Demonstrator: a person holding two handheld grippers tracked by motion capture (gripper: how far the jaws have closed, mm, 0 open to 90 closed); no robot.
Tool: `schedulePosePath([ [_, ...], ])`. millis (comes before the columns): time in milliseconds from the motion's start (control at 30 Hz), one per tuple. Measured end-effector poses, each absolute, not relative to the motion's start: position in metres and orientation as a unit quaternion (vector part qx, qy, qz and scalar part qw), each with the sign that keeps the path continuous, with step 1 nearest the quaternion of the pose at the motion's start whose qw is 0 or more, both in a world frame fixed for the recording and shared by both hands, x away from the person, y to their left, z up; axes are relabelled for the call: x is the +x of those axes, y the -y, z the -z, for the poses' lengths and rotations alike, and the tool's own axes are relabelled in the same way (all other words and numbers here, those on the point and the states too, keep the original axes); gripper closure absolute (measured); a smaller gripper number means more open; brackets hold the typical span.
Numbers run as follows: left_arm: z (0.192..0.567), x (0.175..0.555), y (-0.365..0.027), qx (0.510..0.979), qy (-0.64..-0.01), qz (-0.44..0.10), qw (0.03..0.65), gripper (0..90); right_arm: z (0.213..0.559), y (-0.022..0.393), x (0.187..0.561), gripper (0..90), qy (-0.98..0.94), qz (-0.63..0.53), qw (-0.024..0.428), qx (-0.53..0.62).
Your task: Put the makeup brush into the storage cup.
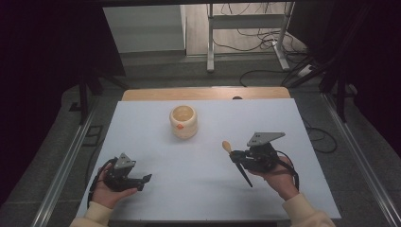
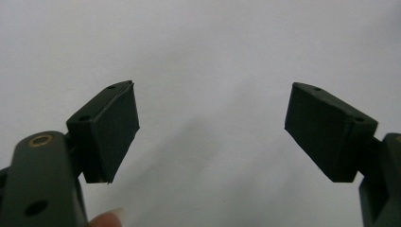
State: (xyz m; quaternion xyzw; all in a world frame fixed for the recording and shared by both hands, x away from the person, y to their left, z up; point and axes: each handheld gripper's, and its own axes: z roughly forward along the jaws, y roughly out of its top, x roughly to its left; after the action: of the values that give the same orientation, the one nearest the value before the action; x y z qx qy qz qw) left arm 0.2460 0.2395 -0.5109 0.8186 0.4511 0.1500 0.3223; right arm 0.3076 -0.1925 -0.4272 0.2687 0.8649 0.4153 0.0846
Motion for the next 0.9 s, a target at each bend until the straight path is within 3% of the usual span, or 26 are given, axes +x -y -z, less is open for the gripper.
schedulePosePath([
  [900, 0.5065, 0.247, -0.2335, 0.808, -0.455, -0.133, 0.351, 18.7, 0.4255, 0.1906, 0.3076, 78.2, -0.857, -0.426, 0.093, 0.273],
])
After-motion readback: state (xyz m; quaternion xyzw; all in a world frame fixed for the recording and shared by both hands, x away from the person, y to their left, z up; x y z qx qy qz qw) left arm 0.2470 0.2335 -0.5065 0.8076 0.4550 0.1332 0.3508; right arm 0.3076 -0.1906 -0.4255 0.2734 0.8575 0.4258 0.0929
